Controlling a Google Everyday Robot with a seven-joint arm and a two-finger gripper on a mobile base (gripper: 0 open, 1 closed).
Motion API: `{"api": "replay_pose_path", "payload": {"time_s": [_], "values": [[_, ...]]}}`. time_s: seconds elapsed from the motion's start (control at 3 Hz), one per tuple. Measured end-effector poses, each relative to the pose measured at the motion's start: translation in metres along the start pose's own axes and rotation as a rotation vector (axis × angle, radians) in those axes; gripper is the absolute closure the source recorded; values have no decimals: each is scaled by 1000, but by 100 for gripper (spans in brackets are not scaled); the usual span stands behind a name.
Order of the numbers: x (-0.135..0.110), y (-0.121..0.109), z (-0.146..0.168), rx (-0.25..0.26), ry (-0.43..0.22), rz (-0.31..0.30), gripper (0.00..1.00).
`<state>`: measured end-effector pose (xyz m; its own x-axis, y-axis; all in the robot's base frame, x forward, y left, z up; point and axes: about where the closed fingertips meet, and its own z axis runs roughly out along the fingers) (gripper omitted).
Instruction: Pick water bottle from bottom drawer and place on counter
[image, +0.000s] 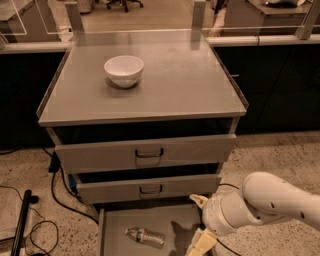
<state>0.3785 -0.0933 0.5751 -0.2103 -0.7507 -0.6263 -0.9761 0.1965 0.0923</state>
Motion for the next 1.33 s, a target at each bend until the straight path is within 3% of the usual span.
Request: {"api": "replay_pose_path", "payload": {"time_s": [0.67, 1.0, 1.33], "values": [[43, -14, 71, 0, -50, 19, 0], [43, -14, 71, 0, -50, 19, 0], [44, -18, 93, 0, -55, 19, 0]]}}
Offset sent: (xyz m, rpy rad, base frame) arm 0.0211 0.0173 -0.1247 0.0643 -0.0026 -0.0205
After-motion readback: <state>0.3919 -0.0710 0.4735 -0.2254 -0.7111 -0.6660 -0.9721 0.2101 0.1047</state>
